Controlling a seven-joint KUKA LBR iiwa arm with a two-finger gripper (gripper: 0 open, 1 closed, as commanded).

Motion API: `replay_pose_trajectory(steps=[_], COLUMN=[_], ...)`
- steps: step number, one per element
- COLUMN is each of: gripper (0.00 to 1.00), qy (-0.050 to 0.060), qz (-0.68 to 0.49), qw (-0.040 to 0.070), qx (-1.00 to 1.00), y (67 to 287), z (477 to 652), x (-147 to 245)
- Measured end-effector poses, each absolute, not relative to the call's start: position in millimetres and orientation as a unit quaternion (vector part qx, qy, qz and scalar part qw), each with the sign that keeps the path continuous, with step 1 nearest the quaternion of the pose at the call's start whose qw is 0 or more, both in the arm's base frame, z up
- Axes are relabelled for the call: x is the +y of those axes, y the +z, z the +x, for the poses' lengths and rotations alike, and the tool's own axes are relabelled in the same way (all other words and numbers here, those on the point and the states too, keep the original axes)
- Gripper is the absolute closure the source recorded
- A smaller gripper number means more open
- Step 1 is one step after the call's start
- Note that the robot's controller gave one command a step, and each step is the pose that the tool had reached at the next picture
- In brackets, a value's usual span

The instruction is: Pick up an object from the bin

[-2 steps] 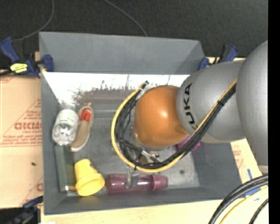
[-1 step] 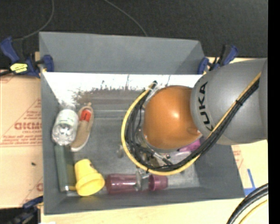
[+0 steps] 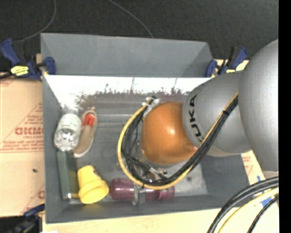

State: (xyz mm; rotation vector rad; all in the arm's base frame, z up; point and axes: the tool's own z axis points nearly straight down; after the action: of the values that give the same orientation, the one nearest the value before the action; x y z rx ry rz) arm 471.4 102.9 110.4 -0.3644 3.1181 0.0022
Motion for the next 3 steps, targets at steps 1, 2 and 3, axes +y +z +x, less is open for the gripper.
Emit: replay_pose_trajectory(steps=[1,2,3], gripper=[0.00,1.00,1.00], qy=[0.001,0.002,0.002], qz=[-0.167,-0.145,-0.145], qw=[0.012,0.003,0.003], qx=[0.986,0.989,0.989], y=[72.7,70.1,70.0], z=[478.1,477.2,477.2], x=[99.4,111.5,111.3])
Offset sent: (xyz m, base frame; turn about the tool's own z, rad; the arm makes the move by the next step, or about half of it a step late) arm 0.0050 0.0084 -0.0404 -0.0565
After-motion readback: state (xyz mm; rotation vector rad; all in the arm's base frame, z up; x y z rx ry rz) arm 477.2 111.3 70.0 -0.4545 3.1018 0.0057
